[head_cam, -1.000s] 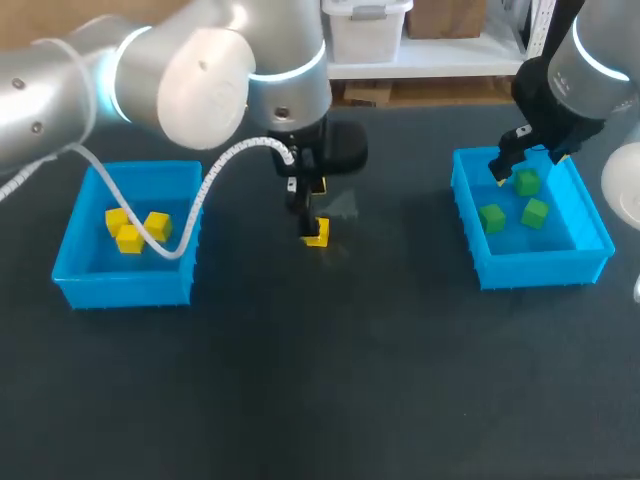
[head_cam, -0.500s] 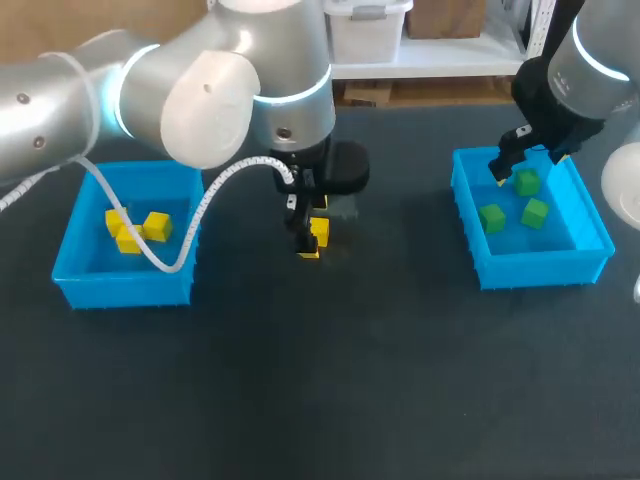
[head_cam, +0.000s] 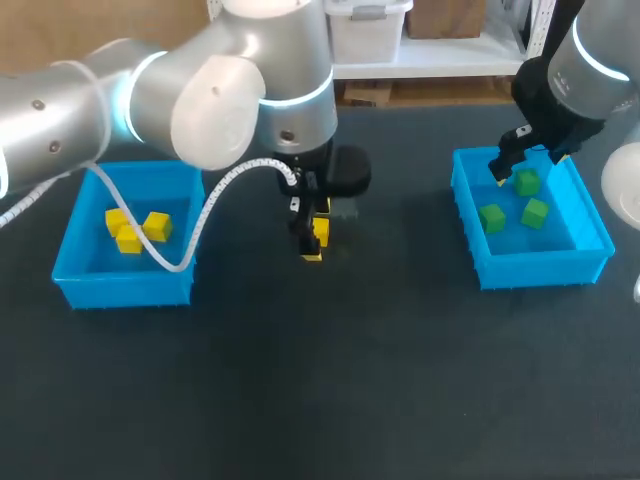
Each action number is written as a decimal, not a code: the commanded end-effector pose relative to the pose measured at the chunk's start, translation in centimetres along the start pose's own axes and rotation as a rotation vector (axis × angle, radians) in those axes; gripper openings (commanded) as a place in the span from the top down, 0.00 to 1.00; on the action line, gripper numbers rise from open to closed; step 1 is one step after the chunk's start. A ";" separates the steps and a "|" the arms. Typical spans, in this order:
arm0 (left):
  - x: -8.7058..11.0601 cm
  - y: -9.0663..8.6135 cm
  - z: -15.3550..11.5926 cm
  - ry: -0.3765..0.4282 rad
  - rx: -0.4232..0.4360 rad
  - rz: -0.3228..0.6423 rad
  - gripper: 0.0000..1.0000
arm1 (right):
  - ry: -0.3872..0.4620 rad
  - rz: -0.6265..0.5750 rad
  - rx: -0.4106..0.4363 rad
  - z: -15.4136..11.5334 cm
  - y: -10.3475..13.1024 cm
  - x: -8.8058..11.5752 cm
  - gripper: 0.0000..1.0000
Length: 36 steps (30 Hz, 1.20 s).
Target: Put the green cubes in the right bin and the yellow cubes in the left bin.
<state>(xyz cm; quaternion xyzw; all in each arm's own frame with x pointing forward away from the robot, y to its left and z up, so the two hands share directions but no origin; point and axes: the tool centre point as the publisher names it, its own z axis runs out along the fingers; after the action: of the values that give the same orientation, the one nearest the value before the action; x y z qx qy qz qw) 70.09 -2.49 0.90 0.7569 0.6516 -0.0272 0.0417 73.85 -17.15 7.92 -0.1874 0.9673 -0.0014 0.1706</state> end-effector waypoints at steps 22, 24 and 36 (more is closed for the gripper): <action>0.5 0.6 0.8 -0.002 0.021 -0.046 1.00 | -0.002 0.001 0.001 0.0 0.0 0.1 0.00; 0.6 0.9 0.4 -0.015 0.001 -0.070 1.00 | -0.002 0.001 0.001 0.0 0.0 0.1 0.00; 3.7 3.5 -2.9 -0.117 -0.115 -0.336 1.00 | -0.002 0.001 0.001 0.0 0.0 0.1 0.00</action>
<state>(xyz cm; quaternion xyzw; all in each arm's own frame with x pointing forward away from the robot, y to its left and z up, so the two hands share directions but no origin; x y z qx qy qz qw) 74.90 -0.54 2.96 0.6374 0.7636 -0.0361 0.0965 73.85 -17.15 7.92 -0.1874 0.9673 -0.0014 0.1706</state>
